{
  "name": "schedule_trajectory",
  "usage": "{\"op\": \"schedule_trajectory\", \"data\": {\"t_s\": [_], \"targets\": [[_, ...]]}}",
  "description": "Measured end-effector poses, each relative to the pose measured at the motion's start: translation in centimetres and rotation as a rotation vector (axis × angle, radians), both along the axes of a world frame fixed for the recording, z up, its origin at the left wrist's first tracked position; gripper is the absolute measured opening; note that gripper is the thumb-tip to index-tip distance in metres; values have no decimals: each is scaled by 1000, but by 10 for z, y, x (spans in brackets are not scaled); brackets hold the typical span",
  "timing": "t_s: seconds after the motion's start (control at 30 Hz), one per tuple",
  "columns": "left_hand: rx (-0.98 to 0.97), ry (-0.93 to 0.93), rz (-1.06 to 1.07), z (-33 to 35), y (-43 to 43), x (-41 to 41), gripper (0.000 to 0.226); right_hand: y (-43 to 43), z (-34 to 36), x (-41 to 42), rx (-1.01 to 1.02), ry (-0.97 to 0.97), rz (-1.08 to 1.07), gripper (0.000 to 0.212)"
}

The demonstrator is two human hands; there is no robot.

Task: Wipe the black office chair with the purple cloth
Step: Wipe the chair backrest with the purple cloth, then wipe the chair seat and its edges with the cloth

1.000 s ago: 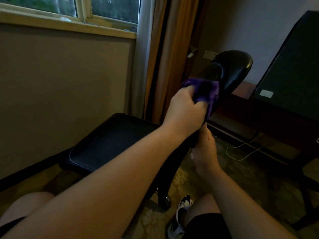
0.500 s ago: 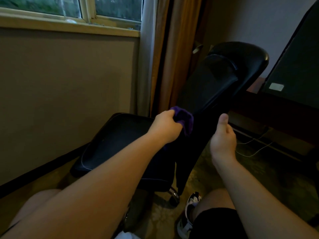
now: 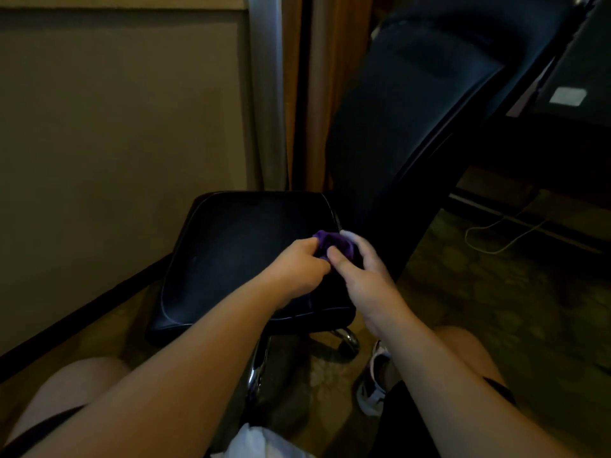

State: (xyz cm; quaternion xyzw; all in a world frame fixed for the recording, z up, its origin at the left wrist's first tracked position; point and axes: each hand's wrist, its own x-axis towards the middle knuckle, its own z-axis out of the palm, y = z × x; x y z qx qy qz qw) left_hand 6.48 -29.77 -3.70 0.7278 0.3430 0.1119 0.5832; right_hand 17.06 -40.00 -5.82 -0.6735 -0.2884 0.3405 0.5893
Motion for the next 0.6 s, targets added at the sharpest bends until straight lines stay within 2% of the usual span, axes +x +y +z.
{"op": "schedule_trajectory", "data": {"t_s": [0.07, 0.13, 0.23, 0.37, 0.47, 0.53, 0.6], "targets": [[-1, 51, -55, -14, 5, 2, 37, 2, -18, 5, -15, 15, -75, 22], [-28, 75, -94, -27, 13, 3, 44, 3, -38, 15, -35, 88, -177, 19], [-12, 95, 32, -45, 36, 1, 45, 2, -70, 31, -74, 190, -283, 24], [151, 224, 188, -76, 70, -5, 42, 2, -98, 45, -75, 252, -367, 23], [351, 384, 187, -104, 89, -4, 54, 8, -106, 43, -137, 101, -328, 25], [508, 528, 134, -122, 102, -2, 67, 13, -111, 34, -209, -121, -212, 31], [603, 667, 63, -140, 114, -3, 78, 19, -118, 28, -199, -332, -186, 38]]}}
